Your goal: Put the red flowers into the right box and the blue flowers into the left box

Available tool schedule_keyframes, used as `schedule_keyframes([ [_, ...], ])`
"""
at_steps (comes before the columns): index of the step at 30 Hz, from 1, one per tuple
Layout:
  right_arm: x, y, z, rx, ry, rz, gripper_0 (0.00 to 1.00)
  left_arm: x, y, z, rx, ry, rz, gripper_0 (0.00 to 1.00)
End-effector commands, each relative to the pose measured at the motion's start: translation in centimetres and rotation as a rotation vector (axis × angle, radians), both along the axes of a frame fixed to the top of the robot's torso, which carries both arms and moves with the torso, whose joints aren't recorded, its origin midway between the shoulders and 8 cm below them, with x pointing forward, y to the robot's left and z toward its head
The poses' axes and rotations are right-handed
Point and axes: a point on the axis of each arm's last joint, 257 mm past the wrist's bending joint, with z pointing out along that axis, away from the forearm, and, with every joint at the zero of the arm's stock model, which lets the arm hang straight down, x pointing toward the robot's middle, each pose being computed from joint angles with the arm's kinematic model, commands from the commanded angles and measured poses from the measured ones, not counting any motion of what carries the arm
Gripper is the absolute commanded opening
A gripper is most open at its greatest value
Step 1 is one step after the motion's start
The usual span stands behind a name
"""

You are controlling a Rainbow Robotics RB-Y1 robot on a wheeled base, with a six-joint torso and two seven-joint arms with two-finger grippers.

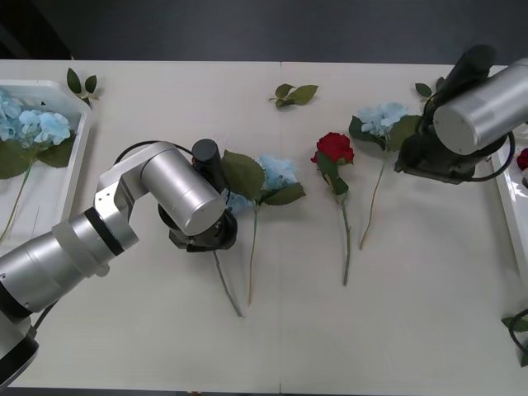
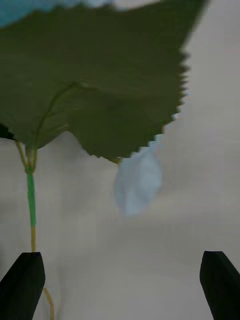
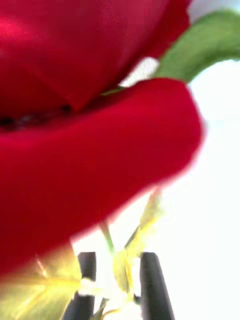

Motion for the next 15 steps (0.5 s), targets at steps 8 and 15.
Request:
schedule_keyframes([
  [8, 2.4, 3.7, -0.7, 0.031, -0.07, -0.036, 0.9, 2.0, -1.1, 3.6, -0.028, -0.081, -0.014, 0.0],
  [15, 3.8, 5.2, -2.2, 0.054, -0.099, -0.037, 0.9, 3.6, -0.2, 12.5, -0.087, -0.242, -0.092, 0.0],
])
